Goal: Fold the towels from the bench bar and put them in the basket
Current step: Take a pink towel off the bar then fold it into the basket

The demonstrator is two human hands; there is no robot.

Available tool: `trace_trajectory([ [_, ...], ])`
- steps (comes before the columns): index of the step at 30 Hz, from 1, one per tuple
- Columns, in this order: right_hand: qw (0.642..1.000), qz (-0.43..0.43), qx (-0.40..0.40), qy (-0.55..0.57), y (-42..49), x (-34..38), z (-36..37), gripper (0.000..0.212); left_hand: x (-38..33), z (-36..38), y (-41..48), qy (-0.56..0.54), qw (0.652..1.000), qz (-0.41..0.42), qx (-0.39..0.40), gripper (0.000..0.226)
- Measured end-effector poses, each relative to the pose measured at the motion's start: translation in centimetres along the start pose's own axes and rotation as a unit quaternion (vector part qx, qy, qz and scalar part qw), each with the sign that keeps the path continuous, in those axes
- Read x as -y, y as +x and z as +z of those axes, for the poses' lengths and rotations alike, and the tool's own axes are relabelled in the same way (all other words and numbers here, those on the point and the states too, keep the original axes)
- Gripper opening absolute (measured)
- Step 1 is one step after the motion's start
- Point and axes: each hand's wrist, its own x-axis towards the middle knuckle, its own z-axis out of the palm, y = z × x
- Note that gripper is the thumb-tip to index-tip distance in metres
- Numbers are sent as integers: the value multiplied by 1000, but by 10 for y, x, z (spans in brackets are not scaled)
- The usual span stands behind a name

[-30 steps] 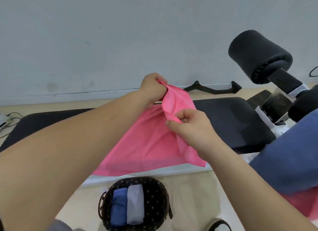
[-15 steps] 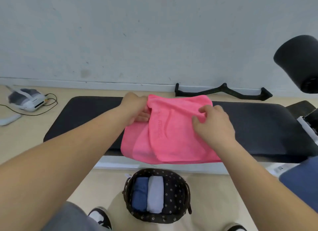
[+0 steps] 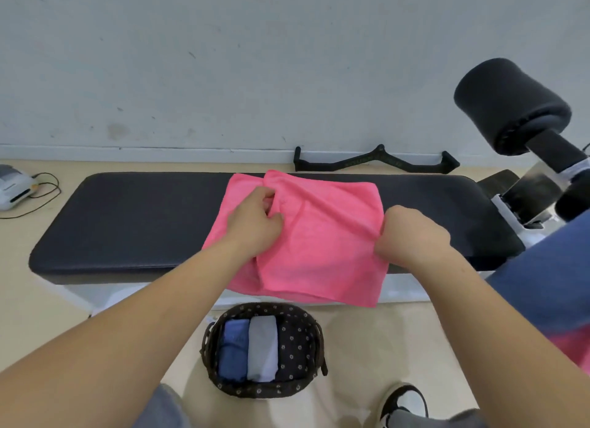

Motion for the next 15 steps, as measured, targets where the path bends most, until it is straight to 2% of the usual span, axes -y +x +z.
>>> trace_trajectory([
  [2,999,-8,-40,-2,-2,-7,-2,7,-7,5,-2,-3,1000,13,-1,30],
  [4,991,-62,-103,62,-1,-5,4,23,-6,1,0,21,1000,20,-11,10],
  [5,981,-102,-127,103,1,0,9,28,-5,-4,0,45,999,24,-15,8],
  [6,969,-143,-142,142,4,6,13,31,-3,-11,1,72,997,20,-16,26],
  [7,958,-179,-144,173,7,15,17,33,0,-17,2,95,995,19,-14,38],
  [9,942,-228,-119,213,16,35,26,36,5,-29,3,101,995,-5,-3,46],
  [12,941,-261,-90,198,33,65,41,40,11,-38,2,30,998,-55,15,36],
  [15,947,-260,-123,146,44,87,54,38,17,-47,1,-44,996,-82,6,29],
])
